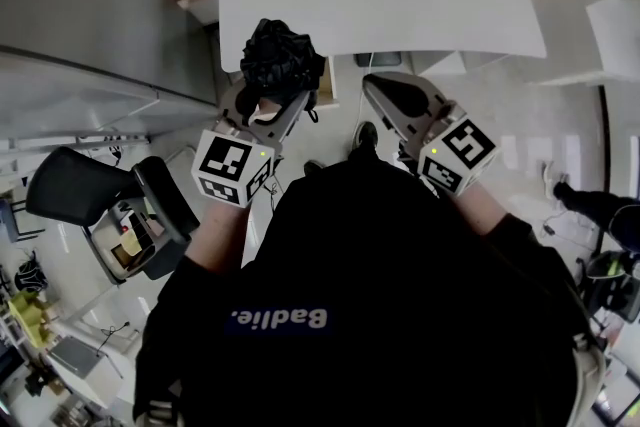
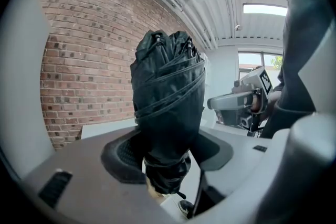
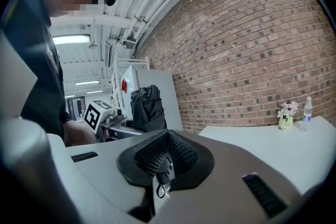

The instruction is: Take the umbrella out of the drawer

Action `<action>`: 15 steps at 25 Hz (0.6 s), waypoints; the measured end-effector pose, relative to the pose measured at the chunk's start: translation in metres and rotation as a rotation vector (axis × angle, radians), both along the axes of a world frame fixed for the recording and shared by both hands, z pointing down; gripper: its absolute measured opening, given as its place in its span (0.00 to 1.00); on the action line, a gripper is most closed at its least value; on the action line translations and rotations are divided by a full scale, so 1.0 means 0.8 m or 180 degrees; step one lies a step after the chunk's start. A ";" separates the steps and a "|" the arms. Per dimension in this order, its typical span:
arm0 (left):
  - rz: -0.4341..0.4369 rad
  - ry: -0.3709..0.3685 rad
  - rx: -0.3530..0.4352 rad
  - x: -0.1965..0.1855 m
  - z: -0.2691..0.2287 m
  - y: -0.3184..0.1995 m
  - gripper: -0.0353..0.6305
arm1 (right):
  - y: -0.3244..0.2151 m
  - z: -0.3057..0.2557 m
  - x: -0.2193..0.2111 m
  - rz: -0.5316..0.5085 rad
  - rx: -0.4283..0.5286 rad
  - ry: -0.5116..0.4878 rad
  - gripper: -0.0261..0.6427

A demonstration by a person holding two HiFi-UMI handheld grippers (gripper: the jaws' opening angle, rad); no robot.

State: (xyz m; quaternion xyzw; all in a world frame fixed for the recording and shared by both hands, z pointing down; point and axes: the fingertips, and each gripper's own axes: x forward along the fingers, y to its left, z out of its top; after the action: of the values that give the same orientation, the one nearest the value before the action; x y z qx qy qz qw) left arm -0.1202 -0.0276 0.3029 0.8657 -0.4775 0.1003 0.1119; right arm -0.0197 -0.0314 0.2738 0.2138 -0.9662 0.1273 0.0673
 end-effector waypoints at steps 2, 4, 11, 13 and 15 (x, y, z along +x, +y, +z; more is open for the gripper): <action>0.0008 0.0028 0.0017 0.002 -0.006 0.003 0.41 | 0.001 -0.002 0.000 -0.0015 0.0018 -0.0005 0.08; 0.0005 0.0056 0.0031 0.003 -0.010 0.006 0.41 | 0.002 -0.003 -0.001 -0.0021 0.0028 -0.0009 0.08; 0.0009 0.0122 0.0061 0.007 -0.021 0.013 0.41 | 0.007 0.000 -0.005 -0.0047 0.0006 -0.0019 0.08; 0.0004 0.0127 0.0070 0.007 -0.023 0.015 0.41 | 0.009 0.001 -0.005 -0.0055 -0.0005 -0.0027 0.08; 0.0000 0.0132 0.0070 0.009 -0.024 0.015 0.41 | 0.010 0.003 -0.004 -0.0060 -0.0022 -0.0040 0.08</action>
State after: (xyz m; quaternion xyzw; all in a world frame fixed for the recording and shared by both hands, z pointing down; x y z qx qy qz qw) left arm -0.1134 -0.0156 0.2837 0.8688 -0.4762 0.0770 0.1123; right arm -0.0230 -0.0233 0.2760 0.2036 -0.9682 0.1313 0.0631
